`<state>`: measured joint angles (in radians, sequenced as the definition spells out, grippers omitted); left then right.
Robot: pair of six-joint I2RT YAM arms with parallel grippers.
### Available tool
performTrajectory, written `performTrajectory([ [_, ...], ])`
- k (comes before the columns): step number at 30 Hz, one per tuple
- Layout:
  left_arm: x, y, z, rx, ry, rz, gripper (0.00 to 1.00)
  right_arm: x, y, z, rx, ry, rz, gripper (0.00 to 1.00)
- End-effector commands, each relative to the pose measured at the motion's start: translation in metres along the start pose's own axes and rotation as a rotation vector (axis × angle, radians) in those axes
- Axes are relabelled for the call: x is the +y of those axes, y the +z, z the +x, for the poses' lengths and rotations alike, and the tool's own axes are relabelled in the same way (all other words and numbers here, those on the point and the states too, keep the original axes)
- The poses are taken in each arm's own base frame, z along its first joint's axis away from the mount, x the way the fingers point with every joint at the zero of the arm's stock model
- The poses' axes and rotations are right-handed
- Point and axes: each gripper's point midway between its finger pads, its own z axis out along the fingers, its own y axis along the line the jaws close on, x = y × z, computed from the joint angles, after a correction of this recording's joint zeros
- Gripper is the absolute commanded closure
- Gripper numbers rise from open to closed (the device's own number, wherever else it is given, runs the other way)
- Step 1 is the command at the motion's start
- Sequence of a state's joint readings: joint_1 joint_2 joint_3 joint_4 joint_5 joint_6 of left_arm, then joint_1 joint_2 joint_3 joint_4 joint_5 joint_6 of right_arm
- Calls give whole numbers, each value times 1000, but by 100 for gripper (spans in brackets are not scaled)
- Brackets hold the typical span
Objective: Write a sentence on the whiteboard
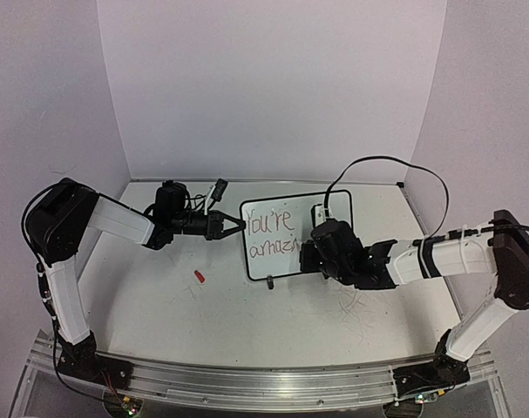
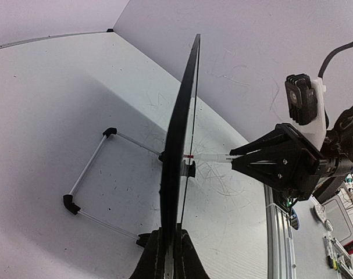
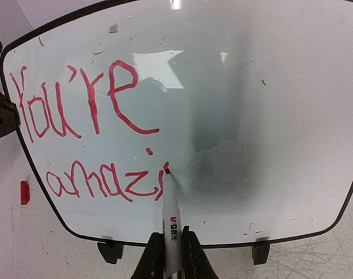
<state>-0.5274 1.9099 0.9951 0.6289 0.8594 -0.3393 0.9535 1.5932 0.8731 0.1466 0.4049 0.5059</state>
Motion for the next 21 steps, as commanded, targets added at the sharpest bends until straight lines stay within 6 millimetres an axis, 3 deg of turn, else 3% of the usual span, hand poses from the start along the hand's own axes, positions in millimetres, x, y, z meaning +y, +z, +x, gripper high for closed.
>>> performTrajectory([
  [1,-20,4,-9,9,34,40,100,-9,-2,15,33,12,26,100],
  [10,-20,5,-9,9,34,42,100,-6,-1,23,50,13,21,100],
  [21,-21,5,-10,9,35,42,100,5,2,-9,-26,-11,18,100],
])
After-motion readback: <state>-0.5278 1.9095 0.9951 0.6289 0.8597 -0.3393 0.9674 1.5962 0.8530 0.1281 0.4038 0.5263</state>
